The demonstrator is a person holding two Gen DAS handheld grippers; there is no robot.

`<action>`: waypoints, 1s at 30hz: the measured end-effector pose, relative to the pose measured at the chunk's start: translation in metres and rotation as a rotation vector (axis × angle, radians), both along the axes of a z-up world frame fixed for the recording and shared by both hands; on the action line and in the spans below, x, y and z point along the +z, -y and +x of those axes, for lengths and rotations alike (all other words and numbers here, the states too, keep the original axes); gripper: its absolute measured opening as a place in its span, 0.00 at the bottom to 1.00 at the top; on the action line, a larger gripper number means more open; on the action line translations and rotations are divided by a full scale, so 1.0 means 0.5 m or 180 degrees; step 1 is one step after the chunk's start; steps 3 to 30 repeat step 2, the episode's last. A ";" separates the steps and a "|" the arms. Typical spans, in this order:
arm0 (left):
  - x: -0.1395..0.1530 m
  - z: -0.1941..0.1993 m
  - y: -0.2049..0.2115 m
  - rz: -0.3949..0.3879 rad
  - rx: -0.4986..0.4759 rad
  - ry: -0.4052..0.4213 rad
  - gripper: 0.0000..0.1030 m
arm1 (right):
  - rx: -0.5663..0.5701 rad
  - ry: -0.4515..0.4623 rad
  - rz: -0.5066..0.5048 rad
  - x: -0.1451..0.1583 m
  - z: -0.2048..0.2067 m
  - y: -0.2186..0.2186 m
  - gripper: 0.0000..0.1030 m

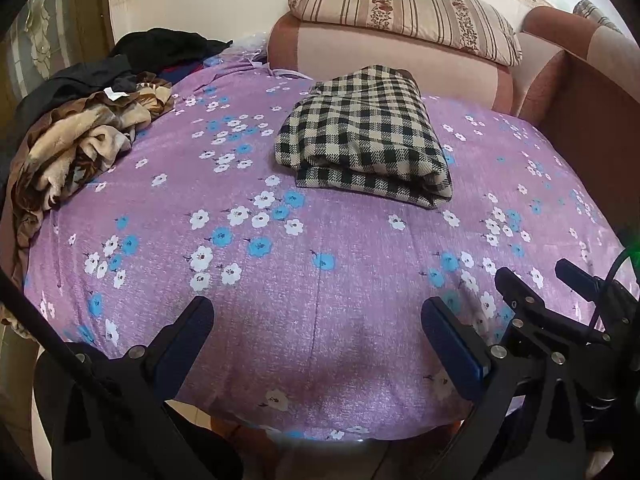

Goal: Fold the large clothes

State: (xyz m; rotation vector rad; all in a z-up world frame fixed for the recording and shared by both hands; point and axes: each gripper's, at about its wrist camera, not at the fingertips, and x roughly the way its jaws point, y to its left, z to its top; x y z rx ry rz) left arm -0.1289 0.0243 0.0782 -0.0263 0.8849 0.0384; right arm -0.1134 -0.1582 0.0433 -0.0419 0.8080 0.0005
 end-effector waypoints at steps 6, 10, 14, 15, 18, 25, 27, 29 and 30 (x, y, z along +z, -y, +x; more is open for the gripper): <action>-0.001 0.001 0.002 -0.0001 -0.0017 -0.0008 1.00 | 0.0010 -0.0006 -0.0004 -0.001 0.000 -0.001 0.80; -0.001 0.001 0.002 -0.0001 -0.0017 -0.0008 1.00 | 0.0010 -0.0006 -0.0004 -0.001 0.000 -0.001 0.80; -0.001 0.001 0.002 -0.0001 -0.0017 -0.0008 1.00 | 0.0010 -0.0006 -0.0004 -0.001 0.000 -0.001 0.80; -0.001 0.001 0.002 -0.0001 -0.0017 -0.0008 1.00 | 0.0010 -0.0006 -0.0004 -0.001 0.000 -0.001 0.80; -0.001 0.001 0.002 -0.0001 -0.0017 -0.0008 1.00 | 0.0010 -0.0006 -0.0004 -0.001 0.000 -0.001 0.80; -0.001 0.001 0.002 -0.0001 -0.0017 -0.0008 1.00 | 0.0010 -0.0006 -0.0004 -0.001 0.000 -0.001 0.80; -0.001 0.001 0.002 -0.0001 -0.0017 -0.0008 1.00 | 0.0010 -0.0006 -0.0004 -0.001 0.000 -0.001 0.80; -0.001 0.001 0.002 -0.0001 -0.0017 -0.0008 1.00 | 0.0010 -0.0006 -0.0004 -0.001 0.000 -0.001 0.80; -0.001 0.001 0.002 -0.0001 -0.0017 -0.0008 1.00 | 0.0010 -0.0006 -0.0004 -0.001 0.000 -0.001 0.80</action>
